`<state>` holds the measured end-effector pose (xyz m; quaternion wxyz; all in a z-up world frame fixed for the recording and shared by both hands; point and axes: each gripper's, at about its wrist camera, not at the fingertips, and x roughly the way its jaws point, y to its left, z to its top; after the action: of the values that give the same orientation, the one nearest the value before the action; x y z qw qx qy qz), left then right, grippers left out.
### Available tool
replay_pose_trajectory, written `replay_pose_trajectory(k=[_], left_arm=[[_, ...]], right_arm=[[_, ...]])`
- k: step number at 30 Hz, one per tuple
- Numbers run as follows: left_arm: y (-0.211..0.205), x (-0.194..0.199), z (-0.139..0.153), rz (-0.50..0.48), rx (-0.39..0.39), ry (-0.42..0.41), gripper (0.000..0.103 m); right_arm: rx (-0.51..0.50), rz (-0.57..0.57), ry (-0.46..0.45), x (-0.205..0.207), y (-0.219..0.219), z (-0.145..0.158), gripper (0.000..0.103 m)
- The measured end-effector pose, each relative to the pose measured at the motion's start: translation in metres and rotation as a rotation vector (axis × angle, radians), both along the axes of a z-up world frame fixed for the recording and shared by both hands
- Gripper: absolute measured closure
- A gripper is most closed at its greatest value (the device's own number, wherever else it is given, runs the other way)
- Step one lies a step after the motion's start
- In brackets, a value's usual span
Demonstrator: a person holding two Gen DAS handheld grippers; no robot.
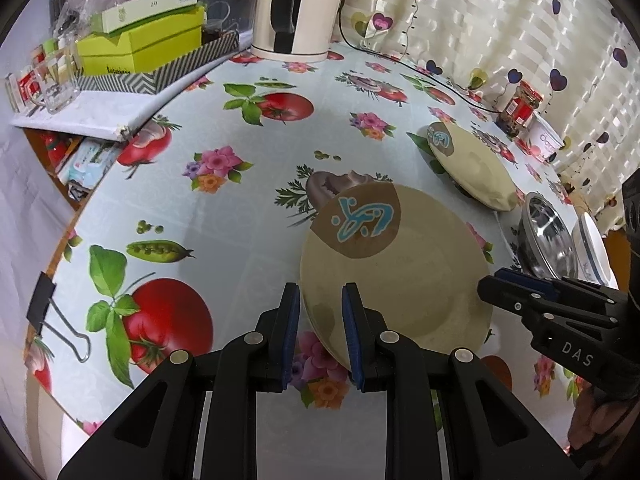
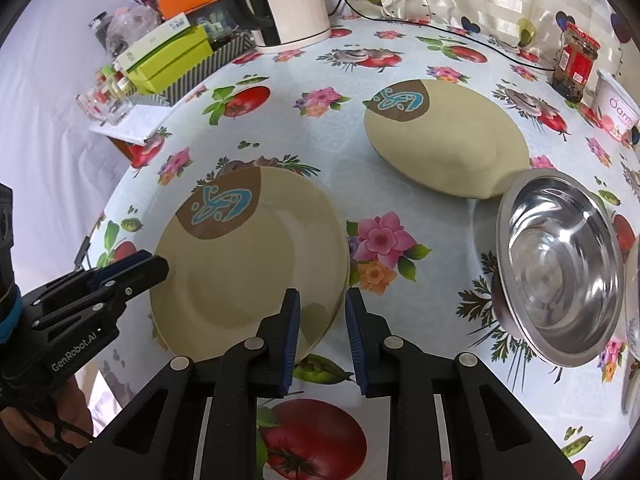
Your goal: Organize plates and bowls
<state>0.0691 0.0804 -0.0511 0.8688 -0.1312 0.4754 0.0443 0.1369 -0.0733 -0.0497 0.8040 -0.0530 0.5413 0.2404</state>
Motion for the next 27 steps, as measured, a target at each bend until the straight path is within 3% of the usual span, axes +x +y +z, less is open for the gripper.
replay_pose_trajectory(k=[8, 13, 27], left_arm=[[-0.007, -0.013, 0.02, 0.004, 0.028, -0.041, 0.081], [-0.018, -0.025, 0.034, -0.01, 0.035, -0.074, 0.08], [-0.055, -0.056, 0.06, -0.08, 0.067, -0.139, 0.08]], right_arm=[[0.021, 0.005, -0.049, -0.013, -0.008, 0.016, 0.079], [0.033, 0.017, -0.085, -0.03, -0.014, 0.027, 0.072], [0.061, -0.02, -0.178, -0.076, -0.048, 0.062, 0.072]])
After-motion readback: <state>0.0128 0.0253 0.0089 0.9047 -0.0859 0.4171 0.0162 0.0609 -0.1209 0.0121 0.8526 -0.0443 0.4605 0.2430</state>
